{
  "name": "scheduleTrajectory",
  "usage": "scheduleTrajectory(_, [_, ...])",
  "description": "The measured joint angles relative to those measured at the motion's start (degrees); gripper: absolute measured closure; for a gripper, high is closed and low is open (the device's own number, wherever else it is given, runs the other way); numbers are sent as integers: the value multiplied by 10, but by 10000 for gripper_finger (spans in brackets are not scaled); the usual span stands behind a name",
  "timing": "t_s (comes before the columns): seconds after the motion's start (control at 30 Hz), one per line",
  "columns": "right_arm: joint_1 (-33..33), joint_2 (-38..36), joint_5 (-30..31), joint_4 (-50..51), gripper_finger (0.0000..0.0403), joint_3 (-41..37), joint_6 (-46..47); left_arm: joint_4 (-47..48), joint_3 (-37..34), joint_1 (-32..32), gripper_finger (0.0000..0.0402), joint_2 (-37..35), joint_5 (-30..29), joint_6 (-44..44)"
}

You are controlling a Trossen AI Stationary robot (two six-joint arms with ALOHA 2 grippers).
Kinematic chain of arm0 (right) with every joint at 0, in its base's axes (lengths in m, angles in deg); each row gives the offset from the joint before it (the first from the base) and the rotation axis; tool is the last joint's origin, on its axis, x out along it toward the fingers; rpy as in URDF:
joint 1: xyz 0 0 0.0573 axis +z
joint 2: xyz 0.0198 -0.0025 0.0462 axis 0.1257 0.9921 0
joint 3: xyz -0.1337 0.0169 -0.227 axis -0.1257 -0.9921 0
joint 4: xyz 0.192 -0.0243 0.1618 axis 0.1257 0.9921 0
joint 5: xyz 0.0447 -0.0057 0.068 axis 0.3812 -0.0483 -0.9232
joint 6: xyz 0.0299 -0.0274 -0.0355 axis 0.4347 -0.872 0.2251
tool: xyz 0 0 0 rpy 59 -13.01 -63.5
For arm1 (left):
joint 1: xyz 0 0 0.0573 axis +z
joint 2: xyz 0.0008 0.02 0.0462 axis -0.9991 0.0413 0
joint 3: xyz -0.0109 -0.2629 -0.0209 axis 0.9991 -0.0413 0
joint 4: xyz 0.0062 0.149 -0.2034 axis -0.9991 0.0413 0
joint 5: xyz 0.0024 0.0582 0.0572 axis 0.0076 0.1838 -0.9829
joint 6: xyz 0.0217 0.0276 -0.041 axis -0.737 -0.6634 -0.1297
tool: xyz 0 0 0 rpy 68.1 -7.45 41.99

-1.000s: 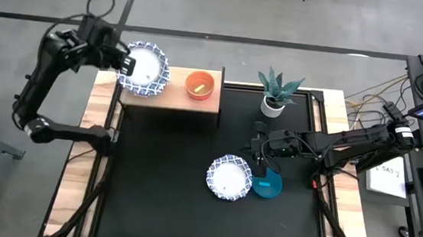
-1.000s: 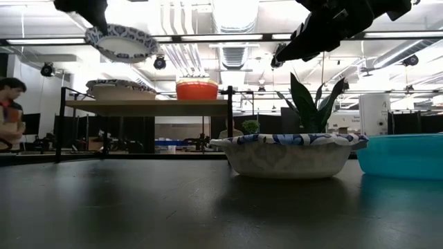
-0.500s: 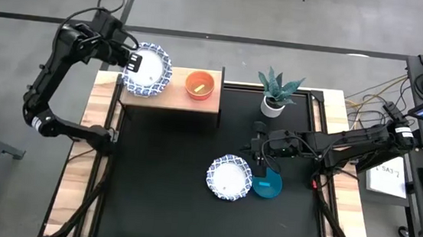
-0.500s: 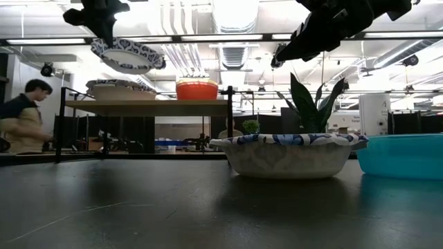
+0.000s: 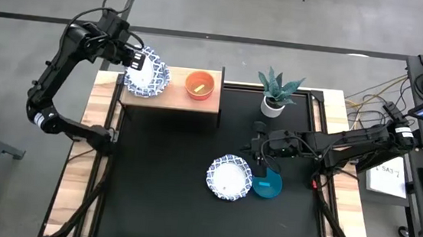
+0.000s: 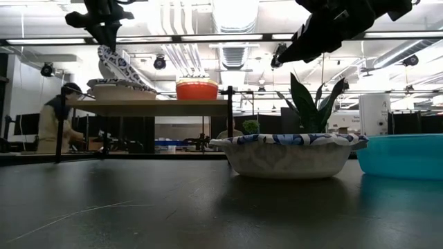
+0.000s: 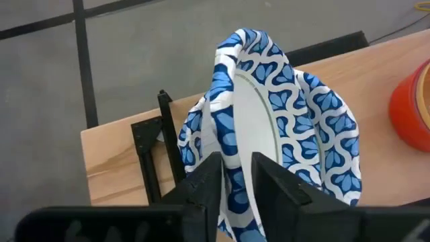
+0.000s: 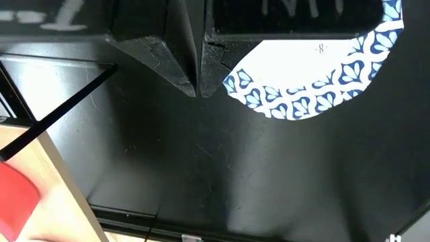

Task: Place and stack bowls onto a shelf
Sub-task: Stack the blue bowl on top of the blue bowl on the shelf, then stack the blue bowl on top of the yellow bowl on the shelf

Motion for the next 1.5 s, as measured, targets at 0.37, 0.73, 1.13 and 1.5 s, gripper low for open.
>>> scheduleTrajectory(0.37, [0, 0, 0, 4, 394, 0, 6, 0, 0, 0, 308, -7, 5, -34])
scheduleTrajectory(0.73, [0, 0, 0, 1, 394, 0, 13, 1, 6, -1, 308, -11, 16, -55])
scheduleTrajectory(1.13, [0, -1, 5, -17, 394, 1, 13, 18, 74, -1, 308, -4, 17, -83])
scheduleTrajectory(1.5, [0, 0, 5, -14, 394, 1, 11, 35, -11, -40, 330, 1, -80, -58])
